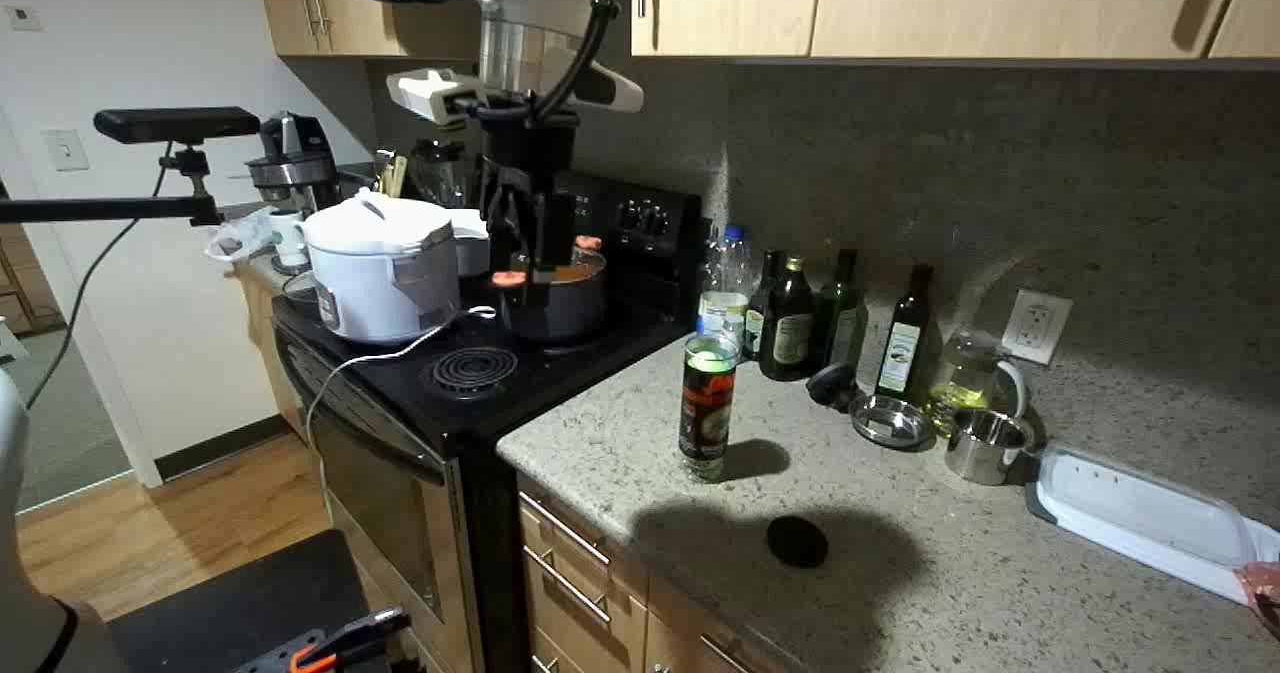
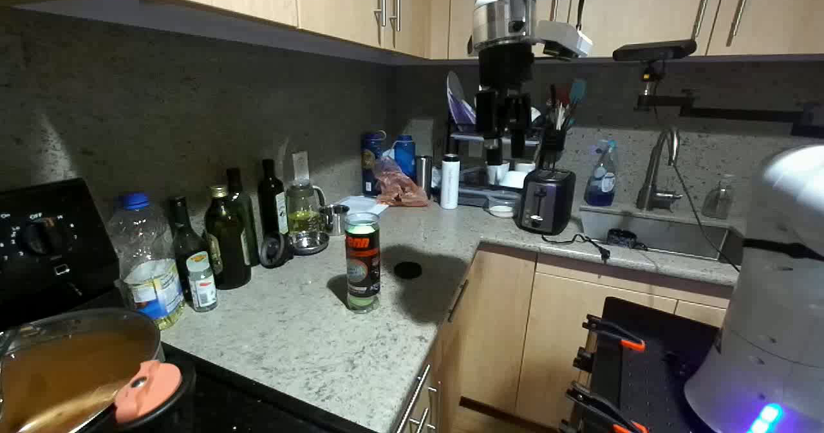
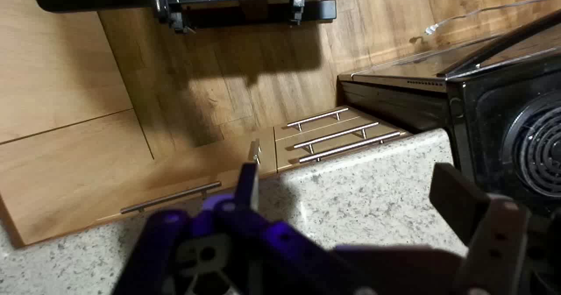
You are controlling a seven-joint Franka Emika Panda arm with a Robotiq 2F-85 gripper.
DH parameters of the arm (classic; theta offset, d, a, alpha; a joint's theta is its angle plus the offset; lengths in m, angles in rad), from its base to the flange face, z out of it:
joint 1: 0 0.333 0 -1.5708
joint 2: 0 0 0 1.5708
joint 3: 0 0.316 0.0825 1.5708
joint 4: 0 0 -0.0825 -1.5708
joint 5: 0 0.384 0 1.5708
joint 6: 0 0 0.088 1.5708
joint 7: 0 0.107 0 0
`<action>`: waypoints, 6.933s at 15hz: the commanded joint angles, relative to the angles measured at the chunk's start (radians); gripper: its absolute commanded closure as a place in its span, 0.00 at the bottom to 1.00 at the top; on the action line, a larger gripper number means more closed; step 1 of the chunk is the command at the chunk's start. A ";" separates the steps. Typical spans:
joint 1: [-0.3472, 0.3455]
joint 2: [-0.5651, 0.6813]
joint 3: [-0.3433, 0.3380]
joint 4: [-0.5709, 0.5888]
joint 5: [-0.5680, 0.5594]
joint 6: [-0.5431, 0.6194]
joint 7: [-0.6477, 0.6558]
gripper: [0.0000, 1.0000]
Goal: Place the container on its side
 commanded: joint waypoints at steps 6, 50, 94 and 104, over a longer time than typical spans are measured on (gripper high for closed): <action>-0.001 0.010 -0.001 0.006 -0.005 0.036 -0.018 0.00; 0.004 0.665 -0.043 0.375 -0.159 0.595 -0.136 0.04; -0.128 0.928 0.040 0.575 0.345 0.558 -0.349 0.99; -0.227 1.008 0.116 0.625 0.538 0.495 -0.605 0.99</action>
